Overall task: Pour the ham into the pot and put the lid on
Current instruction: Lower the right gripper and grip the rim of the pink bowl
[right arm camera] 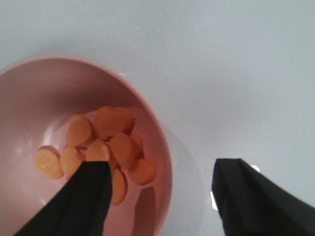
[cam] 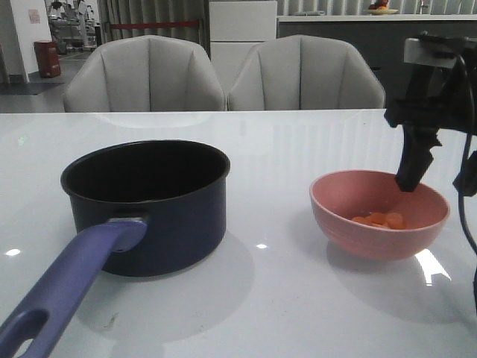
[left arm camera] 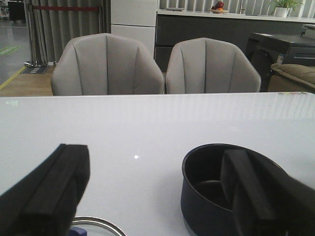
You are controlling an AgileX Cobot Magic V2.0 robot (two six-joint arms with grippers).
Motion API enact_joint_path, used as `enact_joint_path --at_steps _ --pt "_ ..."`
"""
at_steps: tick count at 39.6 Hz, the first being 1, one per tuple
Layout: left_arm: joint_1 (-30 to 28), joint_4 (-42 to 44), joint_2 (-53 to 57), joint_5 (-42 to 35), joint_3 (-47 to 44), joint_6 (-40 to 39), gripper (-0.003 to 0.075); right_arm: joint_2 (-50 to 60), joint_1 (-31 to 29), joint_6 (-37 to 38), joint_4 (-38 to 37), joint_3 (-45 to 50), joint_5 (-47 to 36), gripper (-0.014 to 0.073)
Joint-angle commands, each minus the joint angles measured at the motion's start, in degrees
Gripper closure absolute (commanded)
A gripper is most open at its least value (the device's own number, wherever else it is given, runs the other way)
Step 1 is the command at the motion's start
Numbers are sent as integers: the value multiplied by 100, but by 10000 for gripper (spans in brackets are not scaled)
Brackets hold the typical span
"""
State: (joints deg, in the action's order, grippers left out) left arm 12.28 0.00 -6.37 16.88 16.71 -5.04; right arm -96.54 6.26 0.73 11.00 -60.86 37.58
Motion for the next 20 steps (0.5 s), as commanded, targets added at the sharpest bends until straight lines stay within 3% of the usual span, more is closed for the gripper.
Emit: enact_joint_path --at_steps 1,4,10,20 --pt "35 0 -56 -478 155 7 127 -51 -27 -73 75 -310 -28 89" --pt "35 0 -56 -478 155 7 127 -232 -27 -73 82 -402 55 185" --pt "35 0 -56 -478 155 7 127 -429 -27 -73 141 -537 222 467" --pt "35 0 -56 -478 155 7 127 -448 -27 -73 187 -532 222 443"
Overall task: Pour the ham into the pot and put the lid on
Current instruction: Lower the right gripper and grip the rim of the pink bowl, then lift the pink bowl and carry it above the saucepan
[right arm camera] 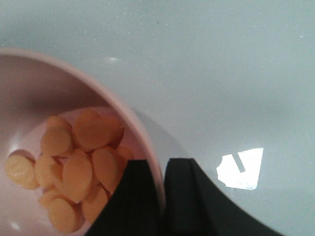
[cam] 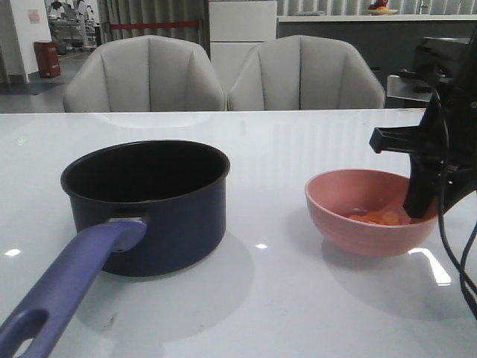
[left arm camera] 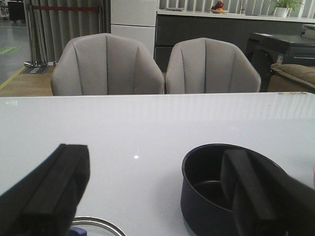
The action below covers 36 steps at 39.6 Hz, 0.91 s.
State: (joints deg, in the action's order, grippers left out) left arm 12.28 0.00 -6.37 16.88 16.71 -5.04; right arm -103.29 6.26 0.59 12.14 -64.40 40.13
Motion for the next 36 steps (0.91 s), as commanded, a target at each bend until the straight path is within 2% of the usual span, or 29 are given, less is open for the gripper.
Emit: enact_joint_path --at_steps 1,6,11,17,24,36 --pt "35 0 -56 -478 155 7 127 219 -27 -59 114 -178 -26 443" --pt "35 0 -56 -478 155 7 127 315 -16 -162 161 -319 0 445" --pt "35 0 -56 -478 155 7 127 746 186 -439 161 -344 -389 453" --pt "35 0 -56 -478 155 7 127 1260 792 -1015 155 -344 -1216 453" --pt "35 0 -56 -478 155 7 162 1531 1553 -1181 81 -344 -2410 453" --pt "35 0 -56 -478 155 7 244 1311 2564 -1181 -1261 -349 -4458 453"
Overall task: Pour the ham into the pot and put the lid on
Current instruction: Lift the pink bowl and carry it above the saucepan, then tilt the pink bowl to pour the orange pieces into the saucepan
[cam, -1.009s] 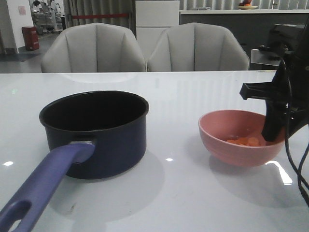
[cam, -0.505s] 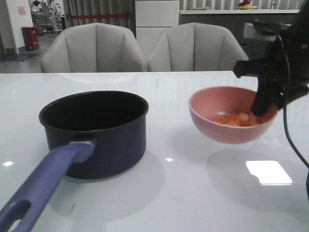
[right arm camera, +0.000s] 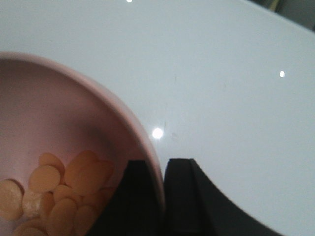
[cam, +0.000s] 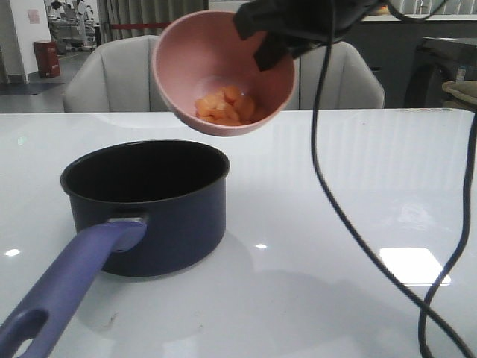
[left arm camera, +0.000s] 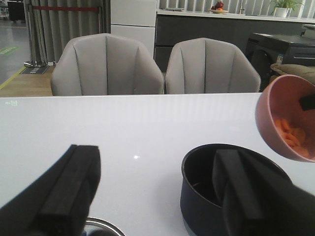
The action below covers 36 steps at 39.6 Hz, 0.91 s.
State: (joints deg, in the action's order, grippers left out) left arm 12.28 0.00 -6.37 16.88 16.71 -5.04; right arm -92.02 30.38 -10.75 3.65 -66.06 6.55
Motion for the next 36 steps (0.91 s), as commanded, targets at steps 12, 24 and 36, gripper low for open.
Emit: enact_joint_path --at_steps 12,24,36 --pt "35 0 -56 -468 155 7 294 -174 395 -726 -713 -183 -2794 453" --pt "35 0 -56 -433 155 7 294 -555 787 -2660 -365 -159 -4212 453" --pt "35 0 -56 -433 155 7 294 -784 1013 -3844 56 539 -6987 453"
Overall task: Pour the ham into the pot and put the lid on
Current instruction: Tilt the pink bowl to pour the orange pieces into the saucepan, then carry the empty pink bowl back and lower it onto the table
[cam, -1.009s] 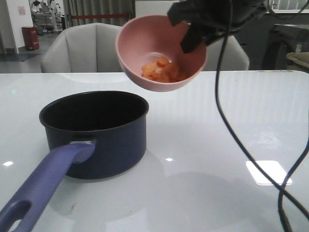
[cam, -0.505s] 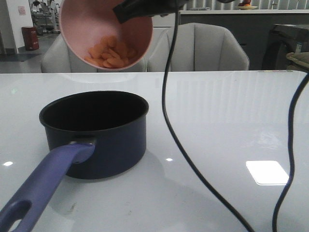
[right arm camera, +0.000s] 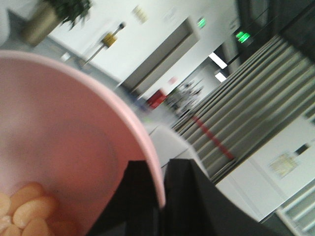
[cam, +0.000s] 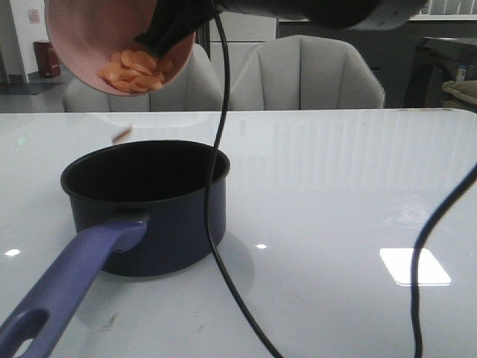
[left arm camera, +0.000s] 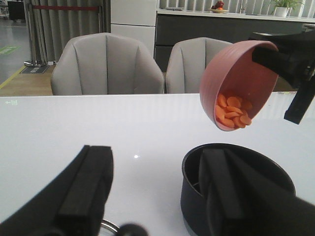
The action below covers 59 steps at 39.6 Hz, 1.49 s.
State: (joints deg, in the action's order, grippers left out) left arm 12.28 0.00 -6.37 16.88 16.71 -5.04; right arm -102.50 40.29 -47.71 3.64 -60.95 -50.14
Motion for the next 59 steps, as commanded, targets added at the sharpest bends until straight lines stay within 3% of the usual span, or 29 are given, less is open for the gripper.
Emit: enact_joint_path --at_steps 1,7,18,25,29,31,34,43,51,59 --pt "35 0 -56 -433 155 7 294 244 22 -148 57 71 -1466 453" --pt "35 0 -56 -433 155 7 294 29 22 -148 52 213 -2450 453" --pt "35 0 -56 -433 155 7 294 -320 22 -24 86 204 -2429 453" --pt "35 0 -56 -433 155 7 294 -201 26 1807 946 193 -2009 453" --pt "35 0 -56 -433 155 7 294 106 26 2812 1351 181 -846 453" --pt "35 0 -56 -433 155 7 293 367 21 3006 1561 83 284 453" --pt "35 0 -56 -433 155 7 294 626 1 2949 1727 -104 1648 453" --pt "35 0 -56 -433 155 7 294 1164 -319 2801 1735 -635 4614 453" --pt "35 0 -56 -433 155 7 294 1462 -972 2828 1735 -1013 6593 453" --pt "35 0 -56 -433 155 7 293 1534 -1801 3323 1730 -1018 7694 453"
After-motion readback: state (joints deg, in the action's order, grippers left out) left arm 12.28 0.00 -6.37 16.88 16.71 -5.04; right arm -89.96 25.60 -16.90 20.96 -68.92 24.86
